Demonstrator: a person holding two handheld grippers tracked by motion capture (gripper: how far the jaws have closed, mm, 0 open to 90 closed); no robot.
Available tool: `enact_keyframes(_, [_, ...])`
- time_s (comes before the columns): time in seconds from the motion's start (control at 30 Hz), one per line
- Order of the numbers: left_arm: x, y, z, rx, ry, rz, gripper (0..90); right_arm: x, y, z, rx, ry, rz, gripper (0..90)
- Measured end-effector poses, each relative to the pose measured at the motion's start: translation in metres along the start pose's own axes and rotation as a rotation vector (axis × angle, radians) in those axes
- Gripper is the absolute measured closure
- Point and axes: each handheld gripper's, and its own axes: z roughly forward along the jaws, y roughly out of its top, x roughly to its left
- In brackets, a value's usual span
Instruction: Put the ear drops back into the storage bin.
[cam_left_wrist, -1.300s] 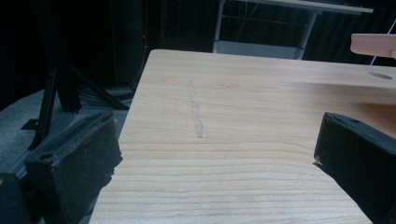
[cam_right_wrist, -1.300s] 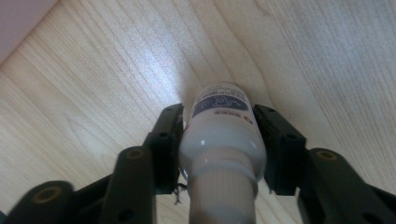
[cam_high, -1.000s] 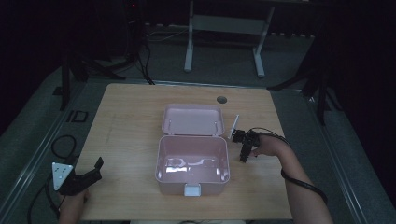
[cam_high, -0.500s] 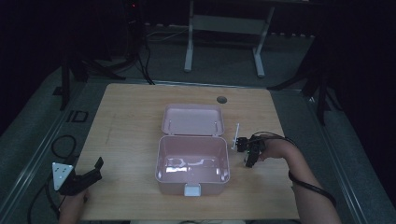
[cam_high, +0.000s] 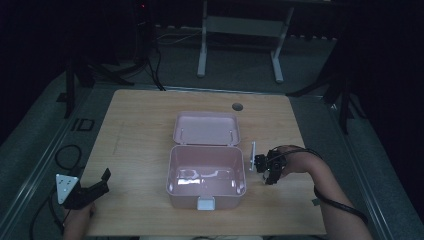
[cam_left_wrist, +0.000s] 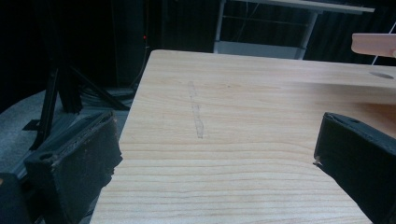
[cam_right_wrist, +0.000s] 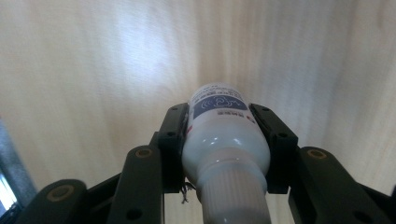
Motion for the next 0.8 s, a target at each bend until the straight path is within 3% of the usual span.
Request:
enact_keyframes(0.2, [0.0,0.0,0.0,0.0,0.001,-0.002,0.5,0.009,0.001,-0.003,-0.011,0.016,-0.033,59.6])
enact_keyframes(0.8, [0.0,0.0,0.0,-0.001,0.003,-0.006,0.5,0.025,0.005,-0.033,0.009,0.008,-0.044,59.7])
